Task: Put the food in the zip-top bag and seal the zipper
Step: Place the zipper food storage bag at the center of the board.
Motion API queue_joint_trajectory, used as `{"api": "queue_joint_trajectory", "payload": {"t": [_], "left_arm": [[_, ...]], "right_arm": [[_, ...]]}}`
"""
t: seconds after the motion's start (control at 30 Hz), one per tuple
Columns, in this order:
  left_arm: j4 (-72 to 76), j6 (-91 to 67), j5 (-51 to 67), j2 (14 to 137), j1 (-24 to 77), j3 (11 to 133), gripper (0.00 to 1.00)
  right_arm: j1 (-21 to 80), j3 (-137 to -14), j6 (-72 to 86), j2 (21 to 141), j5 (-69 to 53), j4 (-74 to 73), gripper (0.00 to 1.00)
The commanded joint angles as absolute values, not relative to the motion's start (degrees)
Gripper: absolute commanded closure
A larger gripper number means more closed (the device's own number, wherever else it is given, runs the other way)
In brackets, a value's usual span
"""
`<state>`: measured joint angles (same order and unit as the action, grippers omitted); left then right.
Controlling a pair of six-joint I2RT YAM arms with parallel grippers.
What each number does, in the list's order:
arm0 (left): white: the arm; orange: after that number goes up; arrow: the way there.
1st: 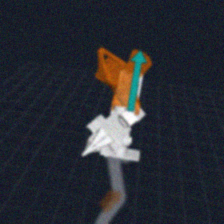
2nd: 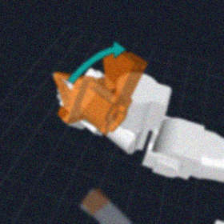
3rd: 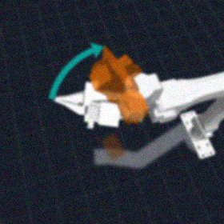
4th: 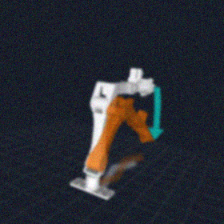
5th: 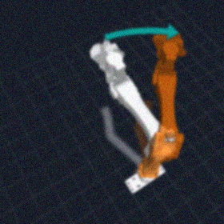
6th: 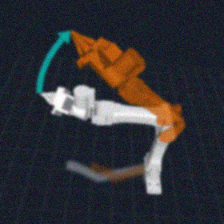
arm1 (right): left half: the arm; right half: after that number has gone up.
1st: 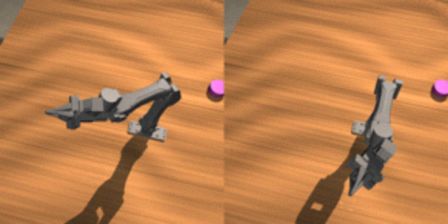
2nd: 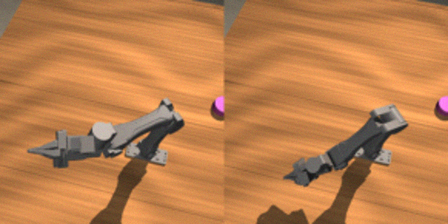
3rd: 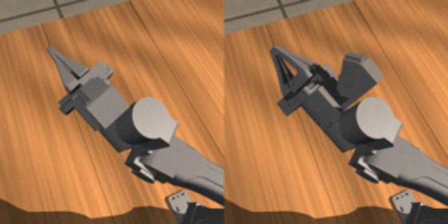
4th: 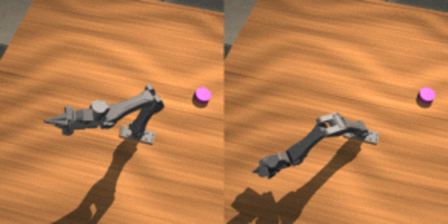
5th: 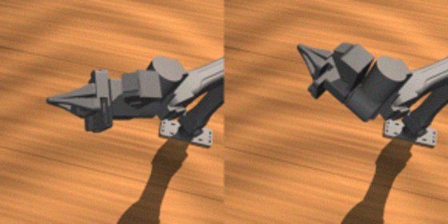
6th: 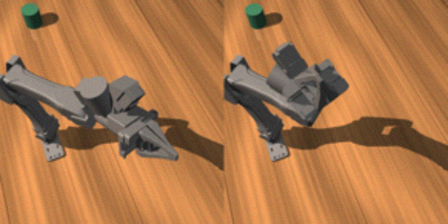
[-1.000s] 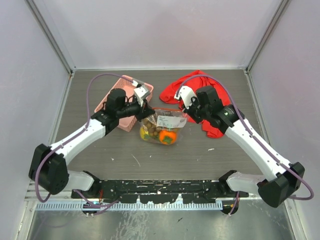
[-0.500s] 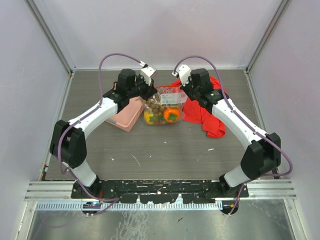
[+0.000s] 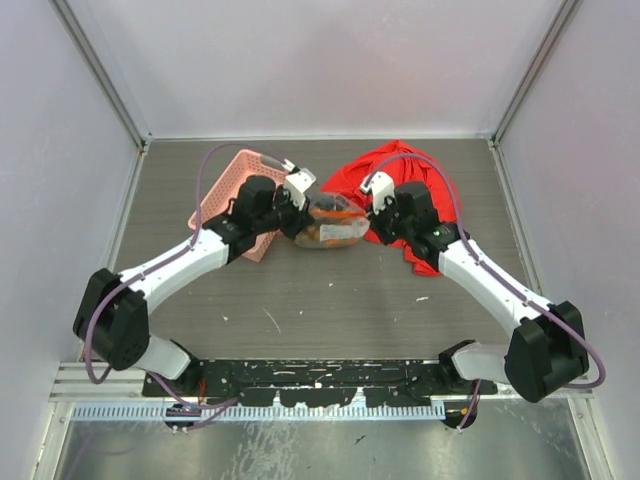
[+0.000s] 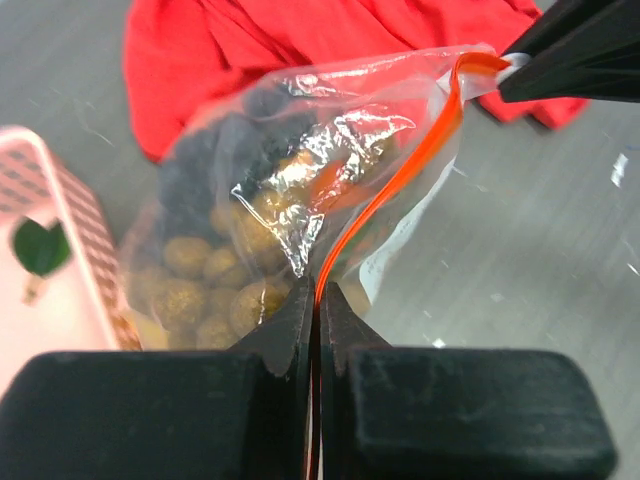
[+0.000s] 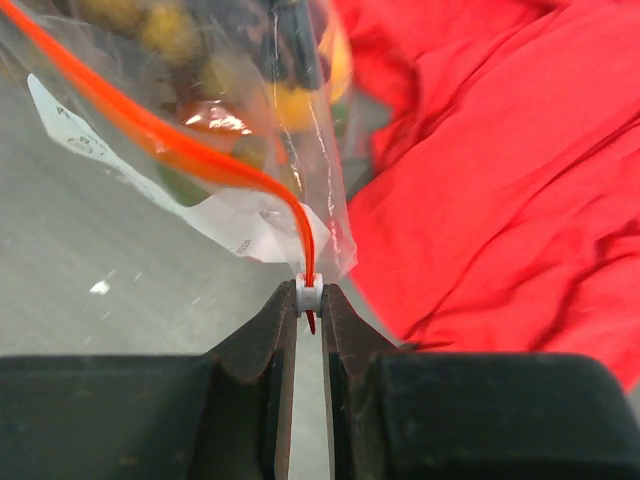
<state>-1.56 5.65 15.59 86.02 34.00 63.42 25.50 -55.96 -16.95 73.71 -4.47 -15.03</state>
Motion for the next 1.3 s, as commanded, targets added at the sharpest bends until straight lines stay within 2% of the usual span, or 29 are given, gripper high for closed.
{"api": "queue_joint_trajectory", "payload": {"t": [0.0, 0.1, 0.17, 0.3, 0.53, 0.73, 0.9, 0.97, 1.0, 1.03, 1.1, 1.27], "left_arm": [[-2.1, -1.5, 15.1, 78.5, 35.3, 58.0, 0.96], [-6.5, -5.8, 16.3, 74.5, 36.0, 55.7, 0.93], [-6.8, -9.3, 19.4, 71.1, 36.3, 52.1, 0.89], [-7.6, -14.8, 24.6, 67.2, 36.9, 46.0, 0.83], [-8.1, -21.1, 25.6, 61.4, 38.2, 37.8, 0.74], [-14.3, -22.2, 19.0, 52.8, 38.2, 37.3, 0.51], [-18.8, -22.9, 10.4, 46.1, 38.2, 38.5, 0.28], [-20.3, -22.9, 4.8, 44.0, 38.0, 39.4, 0.16], [-20.9, -23.0, 0.9, 43.3, 38.0, 39.7, 0.05], [-21.3, -23.1, -2.4, 42.7, 37.7, 39.9, 0.01], [-22.1, -23.5, -7.1, 42.5, 36.1, 40.7, 0.02], [-23.4, -28.2, -2.7, 42.9, 23.0, 42.1, 0.02]], "right_arm": [[25.7, -50.3, -9.4, 67.3, -14.4, -13.5, 0.96], [25.7, -45.4, -6.5, 62.6, -19.5, -13.1, 0.90], [25.7, -41.9, -3.7, 59.4, -21.3, -11.9, 0.85], [25.7, -37.0, 0.6, 54.2, -24.6, -10.6, 0.80], [25.7, -32.9, 3.4, 48.8, -26.0, -10.0, 0.71], [25.7, -33.9, 3.7, 45.7, -22.8, -12.6, 0.52], [25.7, -34.2, 3.6, 41.7, -13.2, -14.0, 0.36], [25.7, -34.2, 4.6, 40.1, -7.2, -13.9, 0.26], [25.7, -34.3, 5.3, 39.4, -4.1, -13.8, 0.20], [25.7, -34.3, 6.1, 38.8, 0.8, -13.4, 0.11], [25.7, -34.2, 7.6, 38.1, 8.4, -12.5, 0.01], [24.4, -35.4, 12.1, 38.8, 22.6, -12.4, 0.00]]}}
